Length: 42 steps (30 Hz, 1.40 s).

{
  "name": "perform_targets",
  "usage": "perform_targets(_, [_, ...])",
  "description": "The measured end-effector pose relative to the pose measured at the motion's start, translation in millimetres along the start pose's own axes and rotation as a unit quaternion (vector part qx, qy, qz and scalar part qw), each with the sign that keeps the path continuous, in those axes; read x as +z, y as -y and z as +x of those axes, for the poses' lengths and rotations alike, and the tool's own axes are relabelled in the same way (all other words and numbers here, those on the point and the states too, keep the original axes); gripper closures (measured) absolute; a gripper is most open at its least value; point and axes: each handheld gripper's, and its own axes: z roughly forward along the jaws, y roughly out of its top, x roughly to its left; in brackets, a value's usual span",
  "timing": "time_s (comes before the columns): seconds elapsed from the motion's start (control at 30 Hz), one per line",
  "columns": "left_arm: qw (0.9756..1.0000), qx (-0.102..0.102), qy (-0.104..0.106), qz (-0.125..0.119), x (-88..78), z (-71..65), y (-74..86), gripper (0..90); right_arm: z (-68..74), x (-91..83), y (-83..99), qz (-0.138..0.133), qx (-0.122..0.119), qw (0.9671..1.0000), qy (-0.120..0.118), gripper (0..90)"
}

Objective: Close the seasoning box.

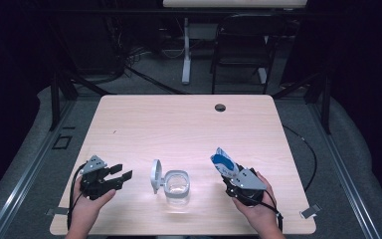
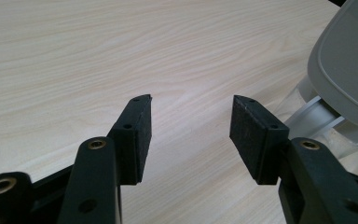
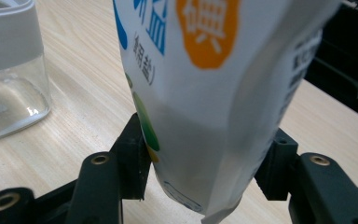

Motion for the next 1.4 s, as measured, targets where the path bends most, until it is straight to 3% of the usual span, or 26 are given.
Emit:
perform_targets(0.33, [1.0, 0.003, -0.001, 0.007, 0.2, 0.0, 0.0, 48.8, 6.3, -1.1, -16.2, 0.004, -0.046, 0.9988, 0.015, 46.0])
perform_targets(0.7, [1.0, -0.002, -0.002, -0.003, -2.6, 1.5, -0.2, 48.7, 13.4, -1.8, -25.8, 0.01, -0.085, 0.9959, 0.029, 46.1])
perform_targets(1.23, [1.0, -0.001, -0.003, -0.002, -2.1, 2.2, 0.4, 48.4, 18.7, 1.1, -29.3, 0.025, -0.149, 0.9871, 0.052, 46.3])
perform_targets(1.4, [1.0, -0.002, -0.004, -0.002, -2.1, 2.5, 0.5, 48.4, 19.3, 4.5, -32.9, 0.025, -0.164, 0.9849, 0.05, 46.3])
